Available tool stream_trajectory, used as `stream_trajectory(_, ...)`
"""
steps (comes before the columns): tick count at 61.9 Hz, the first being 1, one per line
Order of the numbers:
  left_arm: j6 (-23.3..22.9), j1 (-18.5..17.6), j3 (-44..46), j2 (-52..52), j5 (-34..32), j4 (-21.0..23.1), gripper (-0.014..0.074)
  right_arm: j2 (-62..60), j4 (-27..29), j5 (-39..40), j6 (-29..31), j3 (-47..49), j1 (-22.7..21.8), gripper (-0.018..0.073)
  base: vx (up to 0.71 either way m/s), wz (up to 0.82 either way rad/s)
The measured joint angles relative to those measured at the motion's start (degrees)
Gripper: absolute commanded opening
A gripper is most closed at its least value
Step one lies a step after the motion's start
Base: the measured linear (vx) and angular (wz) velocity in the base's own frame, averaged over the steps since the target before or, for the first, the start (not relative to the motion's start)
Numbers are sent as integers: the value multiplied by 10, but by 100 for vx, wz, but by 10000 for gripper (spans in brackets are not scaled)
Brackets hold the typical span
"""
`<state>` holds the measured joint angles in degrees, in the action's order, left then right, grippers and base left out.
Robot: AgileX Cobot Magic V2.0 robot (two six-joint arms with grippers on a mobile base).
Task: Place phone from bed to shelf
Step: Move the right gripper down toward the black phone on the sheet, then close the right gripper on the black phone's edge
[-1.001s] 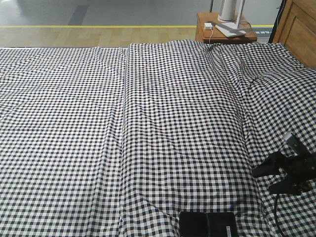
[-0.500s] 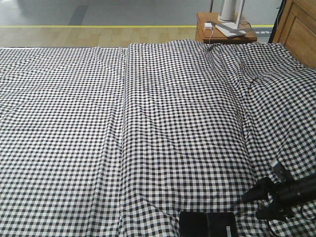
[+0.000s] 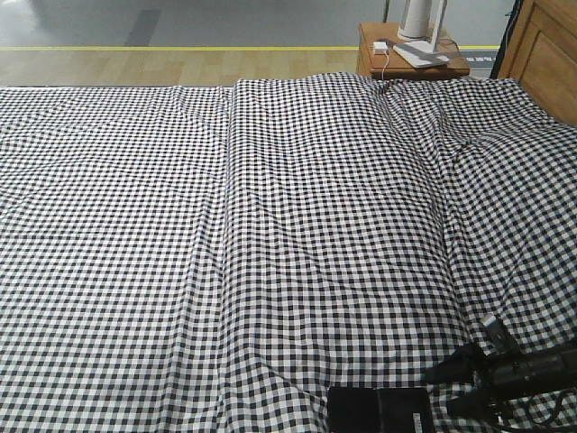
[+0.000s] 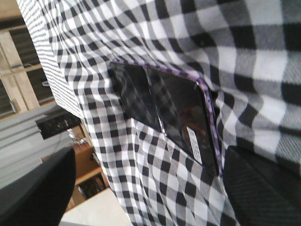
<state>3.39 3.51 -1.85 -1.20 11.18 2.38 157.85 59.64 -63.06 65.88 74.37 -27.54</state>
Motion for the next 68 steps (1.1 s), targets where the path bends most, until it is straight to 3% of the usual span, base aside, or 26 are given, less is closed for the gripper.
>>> stream_trajectory(48,0,0,0,0,0,0,1,61,91,-11,64,3,0,594,0,0)
stream_trajectory(68,0,0,0,0,0,0,1,61,88,-11,74,33,22,594,0,0)
